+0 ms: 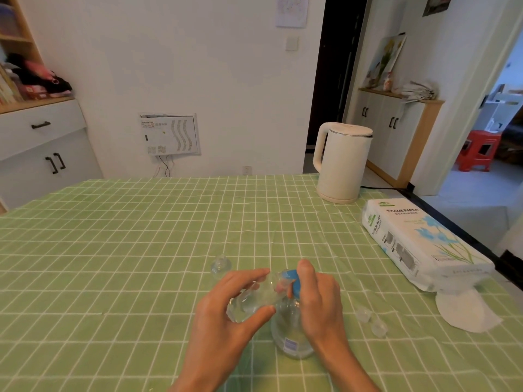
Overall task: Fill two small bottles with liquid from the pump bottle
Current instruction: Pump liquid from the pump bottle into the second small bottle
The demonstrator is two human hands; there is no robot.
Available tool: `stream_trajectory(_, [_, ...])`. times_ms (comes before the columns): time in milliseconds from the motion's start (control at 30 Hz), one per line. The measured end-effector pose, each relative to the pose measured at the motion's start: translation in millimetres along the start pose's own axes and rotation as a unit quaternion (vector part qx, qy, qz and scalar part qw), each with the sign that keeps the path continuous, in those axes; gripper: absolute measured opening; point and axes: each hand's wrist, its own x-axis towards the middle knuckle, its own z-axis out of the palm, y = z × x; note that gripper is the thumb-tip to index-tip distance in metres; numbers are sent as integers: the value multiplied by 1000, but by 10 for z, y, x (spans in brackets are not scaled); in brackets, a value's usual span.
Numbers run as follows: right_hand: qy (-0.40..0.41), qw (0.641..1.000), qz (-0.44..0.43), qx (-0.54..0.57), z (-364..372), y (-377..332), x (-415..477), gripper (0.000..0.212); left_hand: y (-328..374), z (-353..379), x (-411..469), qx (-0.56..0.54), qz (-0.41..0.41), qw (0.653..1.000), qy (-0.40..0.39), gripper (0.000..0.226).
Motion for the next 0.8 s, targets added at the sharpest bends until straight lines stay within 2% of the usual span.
stream_trajectory(167, [-8, 999, -27, -19, -12, -43, -2, 68, -19, 4, -19, 5, -5, 1000, -5, 54])
stream_trajectory(367, [0, 1000, -3, -5, -2, 25, -13, 88, -6, 5, -11, -7, -5, 1000, -3, 55])
stream_trajectory(567, [6, 1000, -3, -10, 7, 24, -18, 97, 17, -1, 2, -5, -6, 1000, -3, 55])
stream_trajectory(800, [-7, 1000, -8, -1, -5, -51, -32, 86, 3, 9, 8, -5, -4, 1000, -1, 55])
